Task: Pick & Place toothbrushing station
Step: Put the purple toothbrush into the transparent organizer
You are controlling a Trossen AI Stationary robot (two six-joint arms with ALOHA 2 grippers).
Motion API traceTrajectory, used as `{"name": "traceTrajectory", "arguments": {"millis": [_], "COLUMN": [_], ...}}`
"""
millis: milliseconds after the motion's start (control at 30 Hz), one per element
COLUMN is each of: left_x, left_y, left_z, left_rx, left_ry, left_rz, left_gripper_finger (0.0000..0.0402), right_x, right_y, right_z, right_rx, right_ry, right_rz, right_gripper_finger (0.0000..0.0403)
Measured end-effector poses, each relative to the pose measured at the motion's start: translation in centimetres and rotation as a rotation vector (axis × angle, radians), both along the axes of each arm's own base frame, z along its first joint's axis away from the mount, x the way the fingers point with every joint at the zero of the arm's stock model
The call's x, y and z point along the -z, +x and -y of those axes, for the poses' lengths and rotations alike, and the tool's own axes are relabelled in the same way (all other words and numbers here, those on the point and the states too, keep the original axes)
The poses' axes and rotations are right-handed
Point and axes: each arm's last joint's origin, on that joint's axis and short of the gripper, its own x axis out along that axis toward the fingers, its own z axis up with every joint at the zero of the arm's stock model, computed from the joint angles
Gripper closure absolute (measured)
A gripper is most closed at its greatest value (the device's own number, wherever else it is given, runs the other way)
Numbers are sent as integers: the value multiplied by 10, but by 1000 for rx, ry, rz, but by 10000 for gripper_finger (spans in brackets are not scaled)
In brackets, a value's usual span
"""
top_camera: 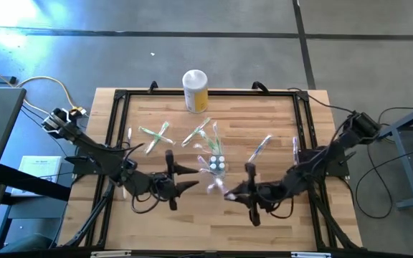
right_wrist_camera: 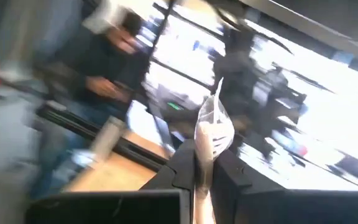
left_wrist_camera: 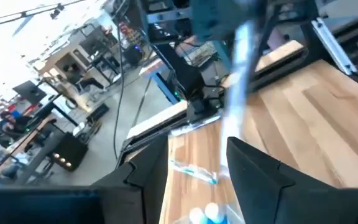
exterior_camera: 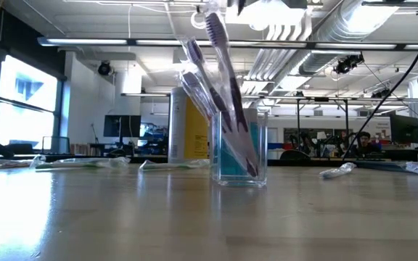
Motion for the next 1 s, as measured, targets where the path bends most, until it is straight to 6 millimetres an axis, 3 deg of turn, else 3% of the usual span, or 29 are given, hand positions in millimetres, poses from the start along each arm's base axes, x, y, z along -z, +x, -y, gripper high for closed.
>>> {"name": "traceTrajectory", "arguments": {"millis": [133, 533, 800, 1000], "left_x": [4, 19, 27, 31], "left_y": [-3, -9, -15, -17], "left_z": [-2, -8, -12, -13], "left_rx": [-11, -71, -101, -124], "left_ry": [-11, 37, 16, -19], "left_rz": [-48, -183, -258, -290], "left_gripper_finger": [245, 245, 245, 245], "right_x": [2, 40, 75, 94], "right_y": [-6, 34, 56, 61], "right_z": [-1, 48, 45, 41], "right_rx": [236, 259, 252, 312], "right_ry": [-15, 273, 355, 383], "right_rz": [-30, -244, -286, -322], "right_gripper_finger": [387, 387, 388, 388]}}
